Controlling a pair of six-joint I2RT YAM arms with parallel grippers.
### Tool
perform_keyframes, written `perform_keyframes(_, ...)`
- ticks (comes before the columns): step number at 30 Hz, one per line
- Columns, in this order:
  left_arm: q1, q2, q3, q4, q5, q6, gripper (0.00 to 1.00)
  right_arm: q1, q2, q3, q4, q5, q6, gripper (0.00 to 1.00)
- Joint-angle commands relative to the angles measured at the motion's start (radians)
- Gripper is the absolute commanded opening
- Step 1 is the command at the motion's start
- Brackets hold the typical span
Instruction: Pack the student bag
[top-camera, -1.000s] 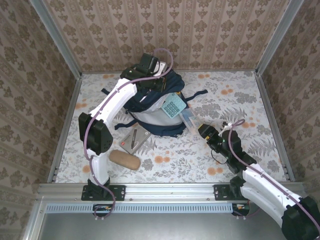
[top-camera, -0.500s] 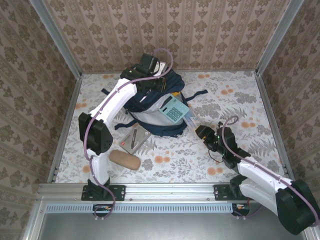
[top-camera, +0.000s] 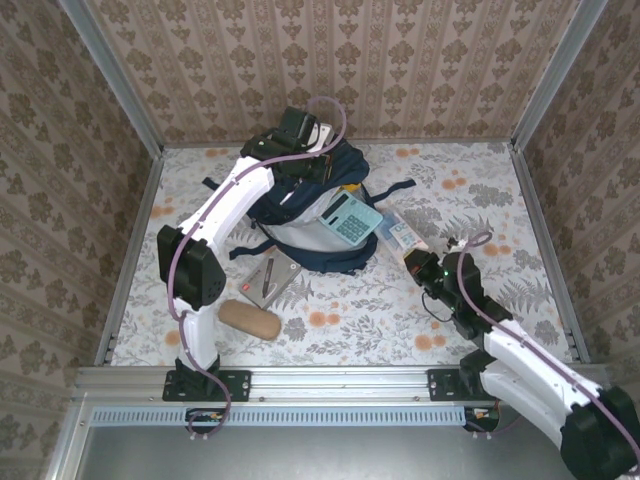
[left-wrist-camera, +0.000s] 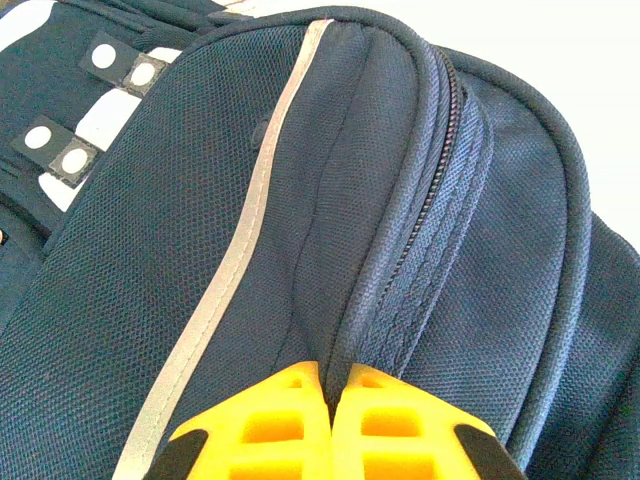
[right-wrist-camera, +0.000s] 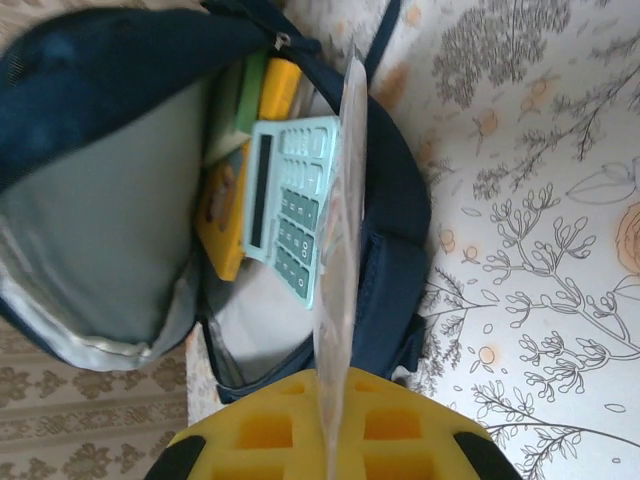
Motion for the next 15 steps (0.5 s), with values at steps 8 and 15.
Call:
perform_keyframes(8, -0.006, -0.039, 0.075, 0.045, 0.012, -0.020, 0.00, -0.029, -0.204, 0.042, -0.196, -0.073, -0.022, 0.00)
perform_keyframes(15, -0.006, -0.022, 0.091, 0.035, 0.022, -0.020, 0.00, -0.035, 0.004, 0.088, -0.115, -0.193, -0.059, 0.00)
